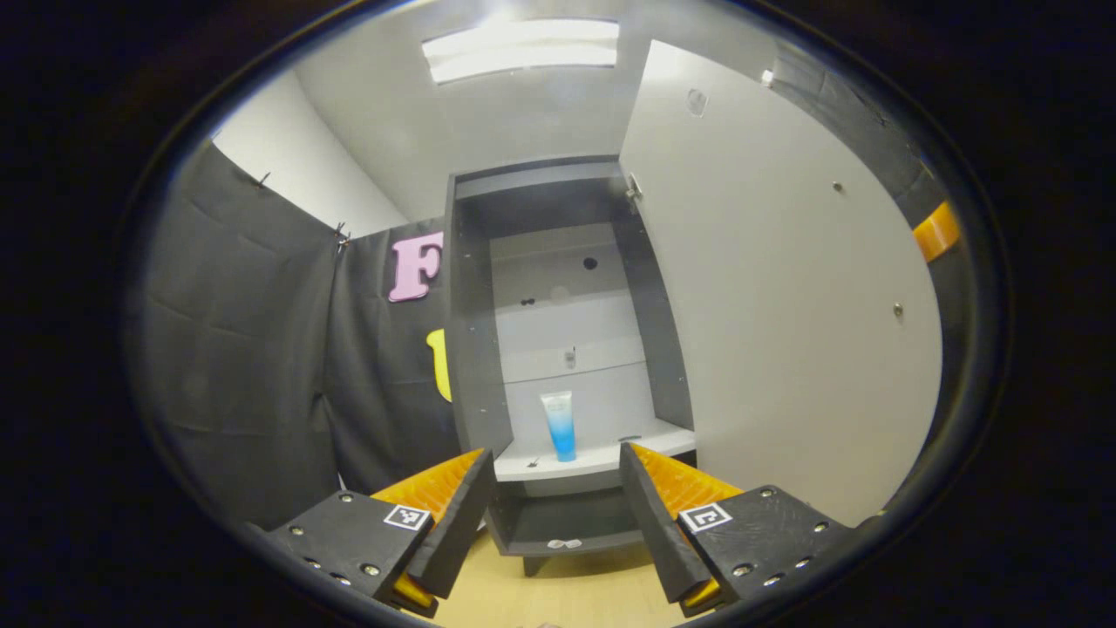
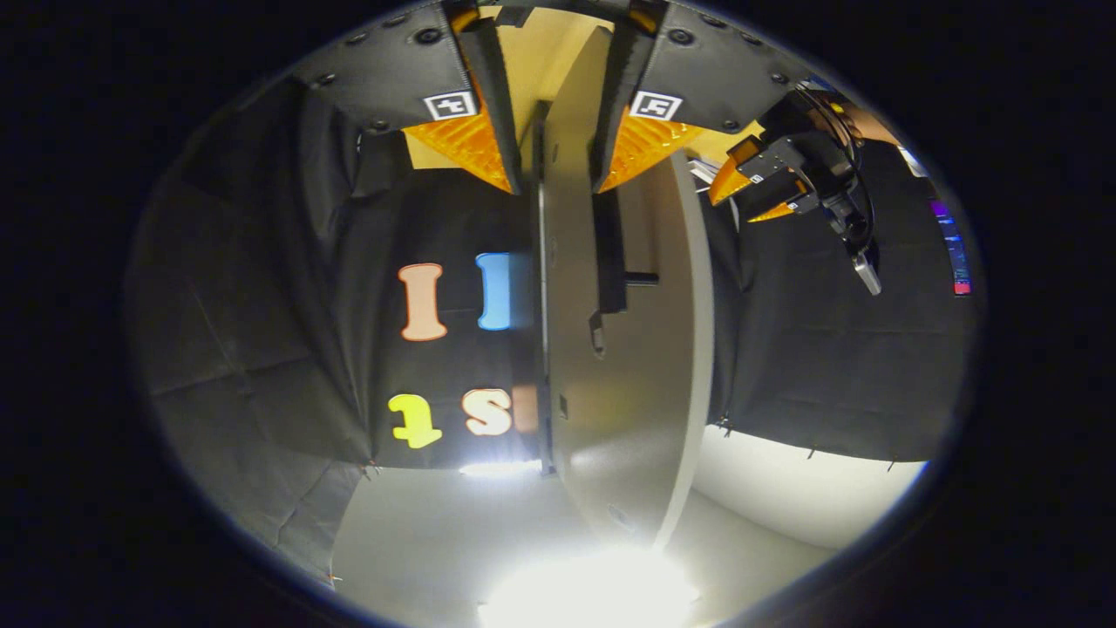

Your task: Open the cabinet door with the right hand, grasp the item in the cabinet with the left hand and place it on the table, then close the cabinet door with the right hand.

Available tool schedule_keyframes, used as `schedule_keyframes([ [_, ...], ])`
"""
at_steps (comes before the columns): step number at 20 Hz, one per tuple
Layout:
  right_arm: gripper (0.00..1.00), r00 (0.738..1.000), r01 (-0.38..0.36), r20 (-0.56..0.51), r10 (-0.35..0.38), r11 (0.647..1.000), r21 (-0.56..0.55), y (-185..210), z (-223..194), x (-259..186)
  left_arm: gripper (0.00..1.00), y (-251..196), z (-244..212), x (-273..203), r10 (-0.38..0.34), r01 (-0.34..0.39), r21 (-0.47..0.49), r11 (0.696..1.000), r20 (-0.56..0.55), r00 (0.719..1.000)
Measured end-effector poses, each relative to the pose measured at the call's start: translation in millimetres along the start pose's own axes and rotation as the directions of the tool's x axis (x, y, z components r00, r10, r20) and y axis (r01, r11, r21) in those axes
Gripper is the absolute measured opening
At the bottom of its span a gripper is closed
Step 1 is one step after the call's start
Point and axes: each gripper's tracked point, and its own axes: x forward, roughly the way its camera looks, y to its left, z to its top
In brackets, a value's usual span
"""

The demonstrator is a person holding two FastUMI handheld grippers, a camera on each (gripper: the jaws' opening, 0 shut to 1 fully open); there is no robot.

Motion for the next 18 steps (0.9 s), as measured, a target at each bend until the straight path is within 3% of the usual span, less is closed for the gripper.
schedule_keyframes([
  [1,0.59,0.999,0.040,0.001,-0.040,0.999,0.004,-11.9,1.0,3.1,0.86,-1.1,-0.7,8.1,-0.003,0.003,0.003,1.000,-0.008,1.000],
  [3,0.96,0.989,0.145,0.016,-0.145,0.989,0.010,-38.1,-1.7,4.3,0.86,-1.6,2.6,28.3,-0.013,0.013,0.000,1.000,-0.005,1.000],
  [5,0.92,0.964,0.263,0.032,-0.263,0.965,0.000,-67.1,-8.4,3.8,0.86,-0.1,6.7,52.0,-0.018,0.018,-0.006,1.000,-0.007,1.000],
  [6,0.97,0.951,0.308,0.036,-0.308,0.951,0.000,-77.3,-11.9,2.1,0.90,0.8,7.8,63.9,-0.020,0.020,-0.014,1.000,-0.012,1.000],
  [7,0.97,0.940,0.340,0.039,-0.340,0.940,0.011,-84.4,-16.1,1.7,0.90,1.7,6.7,76.5,-0.026,0.025,-0.026,0.999,-0.017,1.000],
  [10,0.98,0.907,0.413,0.058,-0.416,0.909,0.064,-101.4,-18.0,5.4,0.86,7.4,5.9,116.8,-0.035,0.034,-0.045,0.998,-0.020,0.999],
  [12,0.93,0.878,0.469,0.067,-0.474,0.880,0.081,-110.8,-19.4,5.3,0.86,11.1,0.4,141.9,-0.038,0.037,-0.049,0.998,-0.025,0.999],
  [14,0.98,0.858,0.500,0.070,-0.509,0.859,0.110,-111.1,-22.3,4.5,0.88,11.3,-8.0,165.7,-0.055,0.052,-0.058,0.997,-0.042,0.998],
  [18,0.98,0.824,0.556,0.040,-0.565,0.821,0.126,-117.4,-31.4,6.2,0.87,11.6,-36.4,212.0,-0.080,0.075,-0.069,0.995,-0.080,0.994],
])
